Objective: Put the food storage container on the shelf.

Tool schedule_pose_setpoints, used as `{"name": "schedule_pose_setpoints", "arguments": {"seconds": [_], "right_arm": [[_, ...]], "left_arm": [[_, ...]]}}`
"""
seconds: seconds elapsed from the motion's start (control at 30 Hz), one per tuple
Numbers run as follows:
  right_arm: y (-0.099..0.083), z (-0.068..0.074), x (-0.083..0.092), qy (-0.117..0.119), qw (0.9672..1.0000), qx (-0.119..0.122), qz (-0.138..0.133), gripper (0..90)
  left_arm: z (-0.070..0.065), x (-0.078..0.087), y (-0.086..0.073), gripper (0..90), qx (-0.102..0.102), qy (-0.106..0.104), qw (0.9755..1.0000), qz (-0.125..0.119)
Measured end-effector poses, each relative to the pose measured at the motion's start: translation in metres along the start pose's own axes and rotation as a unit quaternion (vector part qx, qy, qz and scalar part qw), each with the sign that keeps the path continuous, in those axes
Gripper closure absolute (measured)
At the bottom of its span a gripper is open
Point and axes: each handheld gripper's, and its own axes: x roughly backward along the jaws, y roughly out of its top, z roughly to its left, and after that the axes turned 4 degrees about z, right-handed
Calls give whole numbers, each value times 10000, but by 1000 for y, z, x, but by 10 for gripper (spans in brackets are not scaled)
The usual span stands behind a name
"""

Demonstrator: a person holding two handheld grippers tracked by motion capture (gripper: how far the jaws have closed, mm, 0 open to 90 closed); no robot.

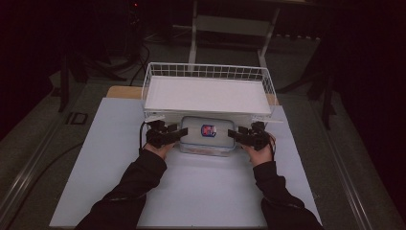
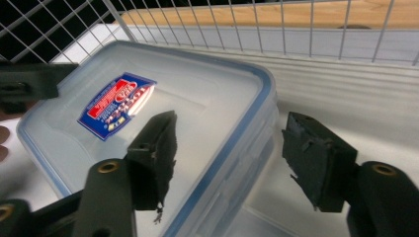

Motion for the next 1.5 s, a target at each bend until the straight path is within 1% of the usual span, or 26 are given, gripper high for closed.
{"name": "schedule_pose_setpoints", "arguments": {"seconds": [0.07, 0.1, 0.17, 0.27, 0.33, 0.4, 0.47, 0.5, 0.6, 0.67, 0.7, 0.73, 0.77, 0.8, 0.87, 0.93, 0.97, 1.1, 1.13, 1.17, 1.2, 1.27, 1.33, 1.37, 1.47, 1.5], "right_arm": [[-2, 0, 1, 33, 10000, 50, -35, 368], [-4, 2, 3, 2, 9998, 165, -100, 367], [-7, 6, 8, -1, 9996, 246, -142, 367], [-10, 14, 17, 70, 9994, 267, -225, 371], [-12, 23, 23, 80, 9987, 440, -250, 375], [-12, 32, 29, 183, 9978, 568, -292, 380], [-14, 42, 34, 260, 9968, 678, -322, 395], [-15, 46, 36, 309, 9964, 719, -319, 409], [-20, 58, 38, 475, 9954, 786, -258, 471], [-24, 66, 35, 581, 9947, 837, -149, 522], [-27, 69, 33, 619, 9943, 862, -99, 545], [-30, 73, 31, 661, 9938, 897, -33, 597], [-33, 76, 28, 680, 9929, 971, 26, 647], [-35, 80, 26, 661, 9922, 1059, 54, 708], [-40, 84, 18, 732, 9907, 1128, 206, 816], [-44, 86, 10, 741, 9902, 1135, 343, 869], [-45, 87, 5, 731, 9894, 1186, 400, 893], [-49, 90, -11, 546, 9885, 1299, 548, 898], [-49, 90, -11, 546, 9885, 1299, 548, 898], [-48, 89, -18, 419, 9884, 1344, 561, 898], [-47, 88, -20, 378, 9885, 1347, 578, 898], [-45, 85, -24, 337, 9889, 1322, 588, 899], [-43, 84, -28, 249, 9888, 1331, 626, 899], [-42, 83, -30, 250, 9893, 1306, 607, 899], [-38, 81, -35, 178, 9902, 1274, 545, 899], [-36, 80, -36, 176, 9910, 1227, 506, 899]], "left_arm": [[-4, 6, -1, 302, -304, -83, 9995, -25], [-5, 9, -1, 287, -357, -114, 9993, -47], [-7, 15, -3, 248, -342, -185, 9992, -85], [-13, 24, -9, 169, -467, -246, 9986, -29], [-18, 31, -13, 146, -461, -416, 9981, -15], [-22, 40, -16, 119, -577, -404, 9975, 6], [-26, 48, -18, 24, -586, -425, 9974, 60], [-28, 52, -19, 5, -614, -396, 9973, 66], [-34, 64, -23, 4, -664, -343, 9972, 46], [-37, 69, -28, 4, -743, -332, 9966, 105], [-39, 70, -31, 4, -793, -305, 9963, 83], [-41, 72, -33, 4, -852, -271, 9960, 83], [-41, 72, -33, 4, -852, -271, 9960, 83], [-44, 74, -38, 5, -979, -167, 9951, 13], [-47, 74, -41, 5, -1036, -174, 9945, 32], [-48, 74, -43, 5, -1057, -172, 9942, 2], [-48, 73, -44, 5, -1079, -158, 9940, 13], [-45, 72, -47, 5, -1086, -122, 9940, 45], [-45, 72, -47, 5, -1086, -122, 9940, 45], [-43, 71, -48, 4, -1038, -94, 9945, 43], [-41, 71, -49, 5, -1008, -101, 9948, 39], [-38, 72, -49, 5, -990, -50, 9951, 38], [-37, 72, -50, 5, -962, -54, 9953, 39], [-34, 72, -50, 5, -925, -33, 9957, 35], [-33, 72, -50, 5, -919, -1, 9958, 13], [-33, 72, -50, 5, -954, 19, 9954, 34]]}}
